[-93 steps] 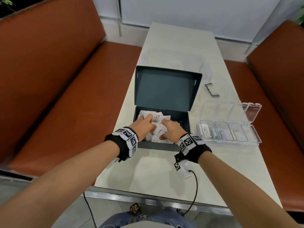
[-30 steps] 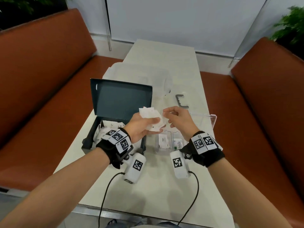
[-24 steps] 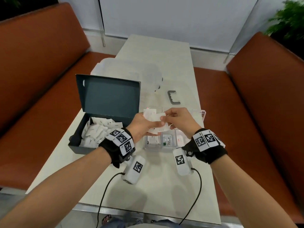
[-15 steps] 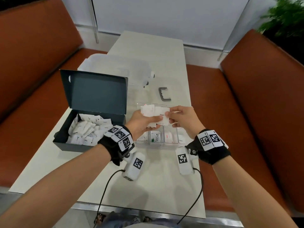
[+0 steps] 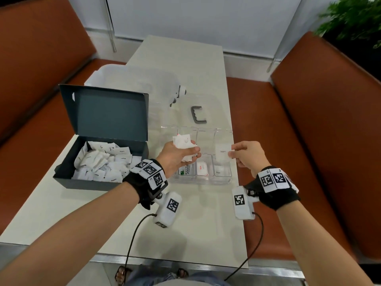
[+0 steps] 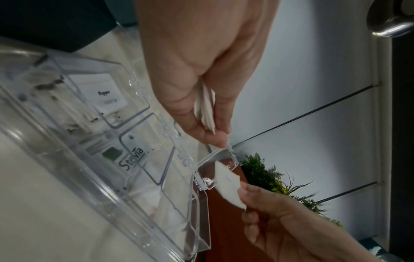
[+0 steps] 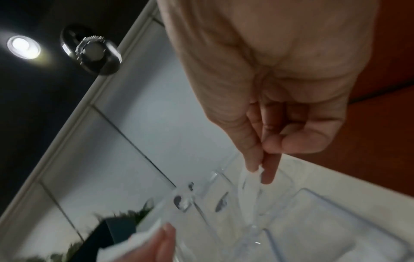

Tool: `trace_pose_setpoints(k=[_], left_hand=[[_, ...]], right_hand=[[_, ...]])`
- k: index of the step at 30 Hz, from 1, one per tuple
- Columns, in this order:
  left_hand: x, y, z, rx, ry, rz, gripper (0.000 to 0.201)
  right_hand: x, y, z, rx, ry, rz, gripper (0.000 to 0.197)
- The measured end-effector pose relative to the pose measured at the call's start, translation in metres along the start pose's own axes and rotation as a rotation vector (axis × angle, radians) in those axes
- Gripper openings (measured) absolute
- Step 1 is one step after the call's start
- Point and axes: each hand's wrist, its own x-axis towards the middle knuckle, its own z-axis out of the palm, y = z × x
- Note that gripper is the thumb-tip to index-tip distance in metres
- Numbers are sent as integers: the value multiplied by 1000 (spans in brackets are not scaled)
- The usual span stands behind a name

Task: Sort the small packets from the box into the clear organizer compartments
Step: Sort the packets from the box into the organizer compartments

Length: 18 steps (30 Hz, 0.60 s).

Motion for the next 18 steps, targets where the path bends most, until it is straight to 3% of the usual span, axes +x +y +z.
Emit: trace_pose_setpoints(k=[4,14,18], left_hand=[[-1,-5,1,2,11,-12,32],[-4,-6,-1,17,-9,-13,31],[-5,-7,-2,12,-13,-18,32]], right_hand=[[-4,13,12,-386,21,-66,24],[-13,19,43,-861,-101,-259,22],[-7,18,41,-1105,-118,-413,19]])
